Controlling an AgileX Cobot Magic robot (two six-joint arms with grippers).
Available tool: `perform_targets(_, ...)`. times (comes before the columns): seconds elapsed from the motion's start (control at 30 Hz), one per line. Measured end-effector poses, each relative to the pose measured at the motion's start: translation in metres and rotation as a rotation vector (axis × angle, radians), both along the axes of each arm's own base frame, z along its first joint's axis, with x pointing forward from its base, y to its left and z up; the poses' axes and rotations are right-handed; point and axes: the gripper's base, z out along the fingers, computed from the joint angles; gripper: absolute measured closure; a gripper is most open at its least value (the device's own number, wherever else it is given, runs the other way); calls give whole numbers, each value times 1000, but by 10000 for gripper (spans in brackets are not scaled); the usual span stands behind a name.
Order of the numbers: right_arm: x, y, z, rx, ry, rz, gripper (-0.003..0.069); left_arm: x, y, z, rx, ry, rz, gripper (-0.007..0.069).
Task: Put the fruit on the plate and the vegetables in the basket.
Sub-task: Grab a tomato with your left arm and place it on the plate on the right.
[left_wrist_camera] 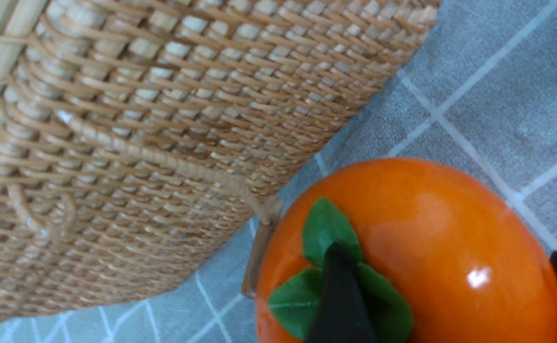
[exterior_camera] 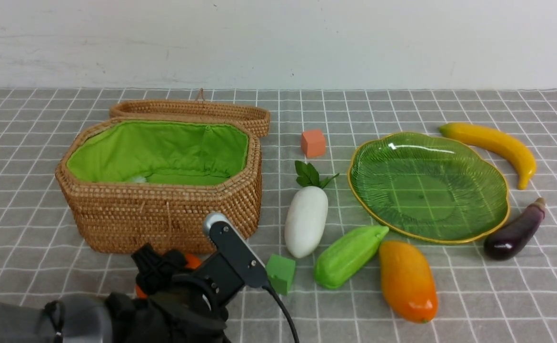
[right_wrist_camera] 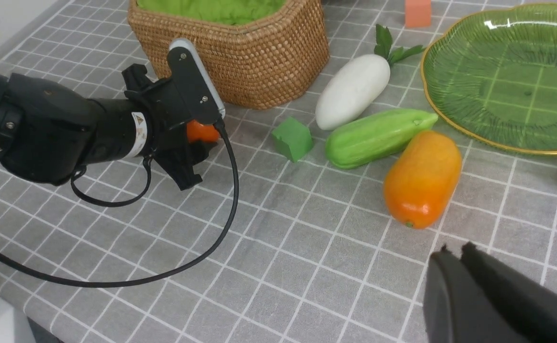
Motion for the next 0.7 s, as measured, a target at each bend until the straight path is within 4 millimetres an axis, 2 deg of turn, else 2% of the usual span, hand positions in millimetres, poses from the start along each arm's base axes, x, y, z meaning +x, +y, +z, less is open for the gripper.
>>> perform_targets(0.2,-1,1,0,14,7,10,624,-13,-12,22,-112,-12,-3,139)
perform_targets(0.5,-1,2,0,18,8,12,624,-25,-8,43,-190,63,34,139)
perform_targets(0.6,1,1,3,57,4,-18,624,-30,-24,71,-269,82,-23,139)
perform_targets(0.7,4,-2,5,89,-5,-73,624,-25,-46,102,-379,63,-100,139)
